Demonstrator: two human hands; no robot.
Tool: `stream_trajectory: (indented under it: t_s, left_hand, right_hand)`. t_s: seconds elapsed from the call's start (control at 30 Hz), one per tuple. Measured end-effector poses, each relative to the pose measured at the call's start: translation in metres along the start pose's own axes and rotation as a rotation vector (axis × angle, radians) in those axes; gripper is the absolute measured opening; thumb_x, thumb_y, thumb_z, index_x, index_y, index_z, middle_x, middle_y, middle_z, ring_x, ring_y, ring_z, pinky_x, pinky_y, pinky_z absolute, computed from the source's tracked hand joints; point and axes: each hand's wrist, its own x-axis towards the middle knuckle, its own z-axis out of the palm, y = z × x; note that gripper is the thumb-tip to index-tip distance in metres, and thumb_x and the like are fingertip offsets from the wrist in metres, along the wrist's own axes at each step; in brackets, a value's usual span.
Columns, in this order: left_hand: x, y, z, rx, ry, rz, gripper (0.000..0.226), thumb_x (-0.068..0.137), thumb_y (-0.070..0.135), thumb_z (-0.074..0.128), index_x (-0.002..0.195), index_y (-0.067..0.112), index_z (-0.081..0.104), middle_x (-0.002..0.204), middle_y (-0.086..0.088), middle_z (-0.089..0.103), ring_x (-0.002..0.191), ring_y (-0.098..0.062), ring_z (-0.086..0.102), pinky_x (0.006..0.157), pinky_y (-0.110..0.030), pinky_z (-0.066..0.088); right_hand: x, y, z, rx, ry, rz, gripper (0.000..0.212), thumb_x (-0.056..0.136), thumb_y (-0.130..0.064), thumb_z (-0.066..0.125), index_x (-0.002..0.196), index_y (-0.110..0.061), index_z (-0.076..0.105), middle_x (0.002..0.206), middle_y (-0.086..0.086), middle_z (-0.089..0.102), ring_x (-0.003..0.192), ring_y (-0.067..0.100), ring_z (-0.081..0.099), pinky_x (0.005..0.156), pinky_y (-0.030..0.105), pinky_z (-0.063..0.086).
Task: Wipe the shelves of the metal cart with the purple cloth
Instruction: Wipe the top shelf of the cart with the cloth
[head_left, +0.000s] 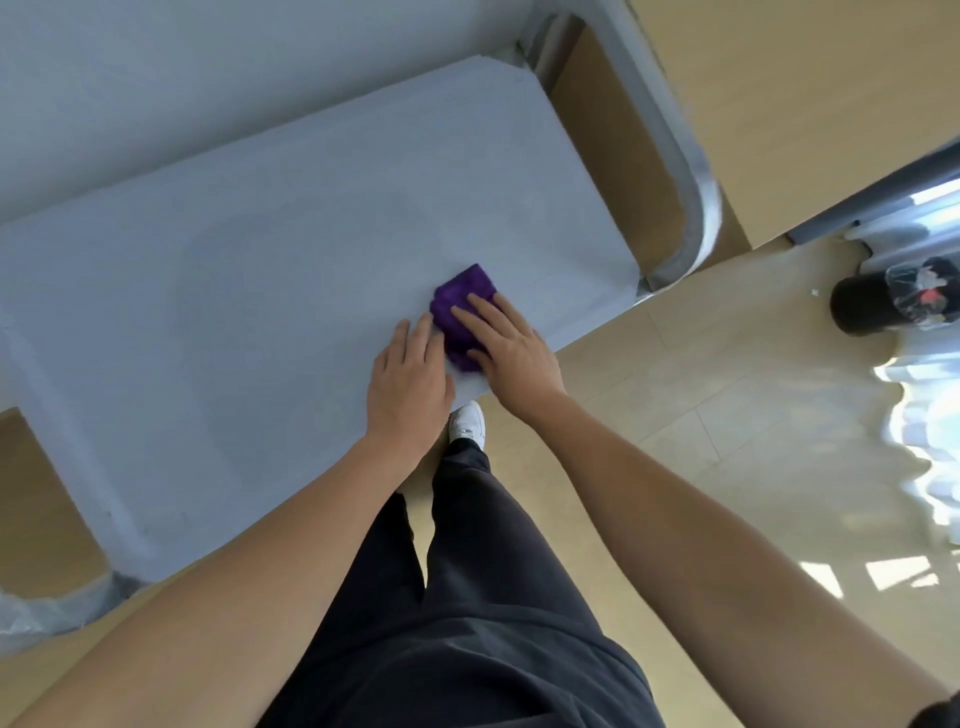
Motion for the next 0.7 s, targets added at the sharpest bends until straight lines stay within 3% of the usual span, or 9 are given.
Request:
stream_trajectory:
  t_s: [0.07, 0.23, 0.37, 0.43, 0.57, 0.63, 0.7]
  left_hand:
    - [0.016, 0.020, 0.001, 0.010, -0.016, 0.018, 0.053, 0.088, 0.024, 0.060, 0.137, 0.009, 0.045, 0.151, -0.008, 0.036, 0.139, -0.032, 0.034, 0.100, -0.043, 0.041]
    - [0.048, 0.052, 0.010, 0.028, -0.033, 0.019, 0.046, 0.091, 0.024, 0.058, 0.134, 0.012, 0.048, 0.152, -0.007, 0.036, 0.139, -0.033, 0.034, 0.099, -0.044, 0.042]
    - [0.061, 0.066, 0.020, 0.049, 0.008, -0.054, 0.042, 0.088, 0.015, 0.062, 0.128, 0.013, 0.052, 0.147, -0.006, 0.043, 0.134, -0.034, 0.040, 0.094, -0.043, 0.046]
    - [0.064, 0.072, 0.022, 0.043, 0.049, -0.093, 0.044, 0.083, 0.012, 0.067, 0.124, 0.013, 0.055, 0.142, -0.005, 0.048, 0.129, -0.035, 0.046, 0.090, -0.043, 0.048]
    - [0.063, 0.076, 0.026, 0.051, 0.101, -0.091, 0.045, 0.085, 0.013, 0.065, 0.128, 0.010, 0.053, 0.143, -0.007, 0.048, 0.130, -0.035, 0.046, 0.092, -0.044, 0.047]
    - [0.065, 0.076, 0.028, 0.065, 0.101, -0.089, 0.042, 0.087, 0.015, 0.062, 0.128, 0.011, 0.054, 0.145, -0.006, 0.046, 0.132, -0.035, 0.044, 0.094, -0.044, 0.046]
    - [0.067, 0.076, 0.030, 0.060, 0.101, -0.091, 0.039, 0.088, 0.016, 0.062, 0.126, 0.012, 0.055, 0.145, -0.005, 0.046, 0.133, -0.034, 0.044, 0.094, -0.044, 0.046]
  right_hand:
    - [0.007, 0.037, -0.016, -0.015, -0.002, 0.038, 0.056, 0.096, -0.021, 0.056, 0.148, -0.032, 0.039, 0.156, -0.006, 0.036, 0.148, 0.020, 0.024, 0.116, 0.034, 0.029]
    - [0.033, 0.113, -0.054, 0.036, 0.100, 0.364, 0.053, 0.099, -0.018, 0.051, 0.149, -0.027, 0.038, 0.158, -0.001, 0.032, 0.149, 0.024, 0.019, 0.117, 0.045, 0.030]
    - [0.050, 0.101, -0.043, 0.035, 0.195, 0.509, 0.055, 0.097, -0.014, 0.050, 0.149, -0.022, 0.038, 0.157, 0.004, 0.034, 0.149, 0.030, 0.019, 0.115, 0.050, 0.030]
    - [0.049, 0.079, -0.030, 0.040, 0.191, 0.367, 0.058, 0.091, -0.009, 0.056, 0.146, -0.021, 0.043, 0.153, 0.006, 0.040, 0.146, 0.034, 0.025, 0.110, 0.051, 0.035]
    - [0.056, 0.093, -0.031, -0.023, -0.001, -0.190, 0.055, 0.091, -0.015, 0.063, 0.143, -0.025, 0.049, 0.150, 0.002, 0.046, 0.143, 0.031, 0.035, 0.106, 0.048, 0.041]
    - [0.070, 0.118, -0.043, -0.051, 0.004, -0.228, 0.053, 0.091, -0.019, 0.063, 0.142, -0.026, 0.051, 0.149, 0.001, 0.048, 0.141, 0.029, 0.039, 0.101, 0.046, 0.043]
    - [0.082, 0.138, -0.055, 0.003, 0.085, -0.053, 0.052, 0.090, -0.014, 0.062, 0.141, -0.022, 0.052, 0.148, 0.004, 0.048, 0.141, 0.031, 0.039, 0.106, 0.046, 0.043]
